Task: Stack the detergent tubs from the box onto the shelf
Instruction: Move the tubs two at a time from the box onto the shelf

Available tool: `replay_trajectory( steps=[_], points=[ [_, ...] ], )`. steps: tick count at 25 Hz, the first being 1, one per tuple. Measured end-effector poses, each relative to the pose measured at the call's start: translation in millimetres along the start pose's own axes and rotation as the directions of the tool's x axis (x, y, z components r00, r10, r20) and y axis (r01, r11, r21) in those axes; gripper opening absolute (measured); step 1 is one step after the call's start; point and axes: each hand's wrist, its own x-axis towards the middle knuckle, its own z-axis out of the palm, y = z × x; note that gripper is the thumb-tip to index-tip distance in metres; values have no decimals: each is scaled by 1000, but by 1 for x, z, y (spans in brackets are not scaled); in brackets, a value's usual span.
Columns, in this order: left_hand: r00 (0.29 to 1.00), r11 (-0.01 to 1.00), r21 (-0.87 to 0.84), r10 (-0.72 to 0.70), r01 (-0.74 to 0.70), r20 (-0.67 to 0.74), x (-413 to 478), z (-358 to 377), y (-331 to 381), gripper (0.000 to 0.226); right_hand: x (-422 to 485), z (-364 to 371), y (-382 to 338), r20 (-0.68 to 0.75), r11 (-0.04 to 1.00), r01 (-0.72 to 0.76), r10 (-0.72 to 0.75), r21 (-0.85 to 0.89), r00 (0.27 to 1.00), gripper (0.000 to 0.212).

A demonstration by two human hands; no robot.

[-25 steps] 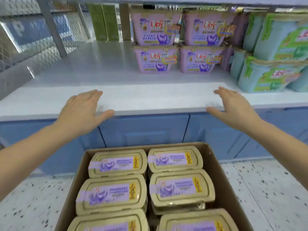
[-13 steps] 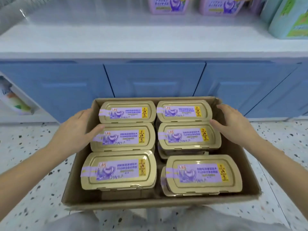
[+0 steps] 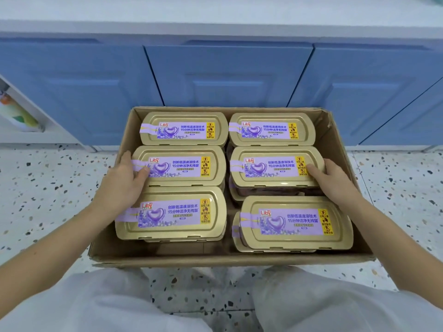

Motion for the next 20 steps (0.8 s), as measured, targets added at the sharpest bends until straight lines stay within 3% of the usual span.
replay_trajectory(
  steps=[3,6,12,17,20],
  points=[
    [964,942,-215,-235,258,127,16,-1,0,37,3,-3,-1,47,987,-107,102,117,994,32],
    [914,840,-375,-310,392,261,24,-3,0,30,4,-4,0,62,983,-130,123,131,991,31],
    [896,842,-372,-258,392,360,18,-5,2,27,7,0,5,-4,991,-89,90,101,996,44],
    [933,846,-403,-271,348,236,3,-4,7,34,2,-6,1,-104,997,-33,40,68,994,38],
    [972,898,-370,-214,236,102,-4,-7,12,48,-3,-19,-7,-171,991,-12,36,135,985,39]
  ],
)
